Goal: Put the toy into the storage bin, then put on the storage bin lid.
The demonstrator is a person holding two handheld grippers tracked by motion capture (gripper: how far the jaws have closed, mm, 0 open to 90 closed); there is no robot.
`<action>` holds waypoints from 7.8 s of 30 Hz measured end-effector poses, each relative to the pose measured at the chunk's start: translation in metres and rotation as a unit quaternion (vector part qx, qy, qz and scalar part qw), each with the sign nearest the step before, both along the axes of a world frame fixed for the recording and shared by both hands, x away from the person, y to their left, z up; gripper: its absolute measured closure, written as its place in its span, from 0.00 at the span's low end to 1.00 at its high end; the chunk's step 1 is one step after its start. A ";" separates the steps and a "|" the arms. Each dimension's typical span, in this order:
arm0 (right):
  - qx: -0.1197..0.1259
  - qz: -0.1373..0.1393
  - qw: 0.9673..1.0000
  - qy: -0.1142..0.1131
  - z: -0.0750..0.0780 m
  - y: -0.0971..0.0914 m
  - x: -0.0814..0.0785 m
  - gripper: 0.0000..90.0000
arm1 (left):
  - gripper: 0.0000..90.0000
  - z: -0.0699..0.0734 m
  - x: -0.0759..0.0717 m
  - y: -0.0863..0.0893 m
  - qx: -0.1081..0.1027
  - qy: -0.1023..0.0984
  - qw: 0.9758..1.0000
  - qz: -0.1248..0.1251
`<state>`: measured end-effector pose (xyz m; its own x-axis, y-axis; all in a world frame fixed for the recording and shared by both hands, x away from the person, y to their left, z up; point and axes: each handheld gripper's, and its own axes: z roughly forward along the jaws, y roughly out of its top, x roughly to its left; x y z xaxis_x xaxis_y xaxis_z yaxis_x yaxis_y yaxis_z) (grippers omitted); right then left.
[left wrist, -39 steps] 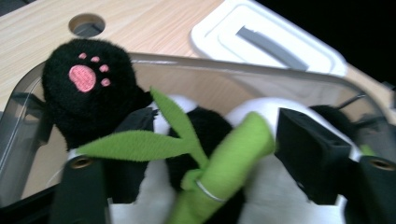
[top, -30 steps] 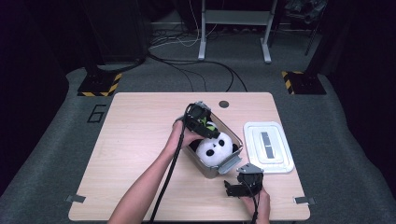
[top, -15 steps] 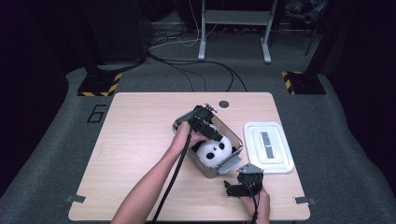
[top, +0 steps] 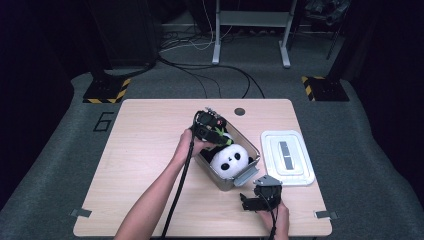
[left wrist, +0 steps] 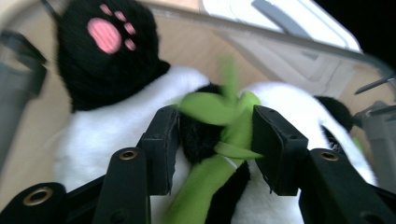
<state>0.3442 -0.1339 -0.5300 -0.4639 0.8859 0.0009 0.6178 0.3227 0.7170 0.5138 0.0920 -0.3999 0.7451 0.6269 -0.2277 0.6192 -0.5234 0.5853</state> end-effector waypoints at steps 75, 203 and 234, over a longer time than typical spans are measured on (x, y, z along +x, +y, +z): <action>0.014 0.000 1.000 -0.009 0.009 -0.016 -0.007 0.03 | 0.00 -0.114 -0.109 0.177 0.038 -0.112 0.975 0.187; 0.045 -0.087 0.995 -0.030 0.079 -0.116 0.107 0.74 | 0.01 -0.130 -0.108 0.175 0.041 -0.136 0.971 0.192; 0.053 -0.073 0.994 -0.064 0.140 -0.118 0.101 0.74 | 0.01 -0.130 -0.108 0.175 0.041 -0.136 0.971 0.192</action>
